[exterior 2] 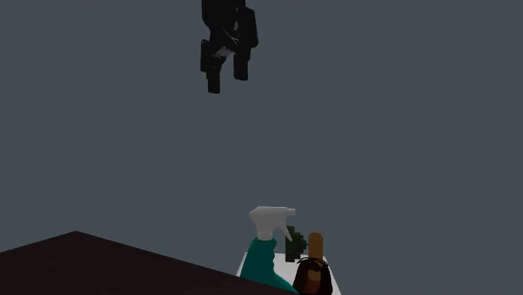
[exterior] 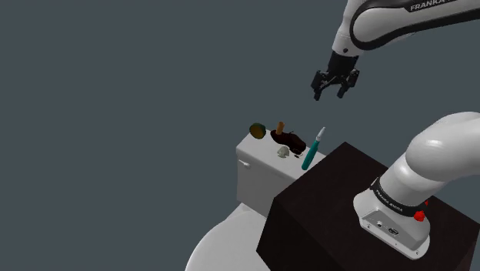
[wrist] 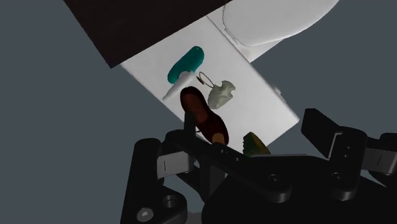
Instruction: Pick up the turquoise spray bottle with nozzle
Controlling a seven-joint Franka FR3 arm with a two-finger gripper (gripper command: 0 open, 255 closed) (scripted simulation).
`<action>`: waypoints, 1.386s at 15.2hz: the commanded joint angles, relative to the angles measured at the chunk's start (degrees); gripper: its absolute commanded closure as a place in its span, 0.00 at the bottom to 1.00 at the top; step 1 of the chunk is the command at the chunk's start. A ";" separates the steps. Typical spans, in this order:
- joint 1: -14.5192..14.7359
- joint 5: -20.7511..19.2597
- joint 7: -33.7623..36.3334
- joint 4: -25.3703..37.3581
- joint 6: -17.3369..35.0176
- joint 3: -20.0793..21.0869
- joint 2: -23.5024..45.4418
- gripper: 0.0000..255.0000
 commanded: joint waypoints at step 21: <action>-19.88 -18.84 39.86 -11.99 45.97 9.72 35.09 0.00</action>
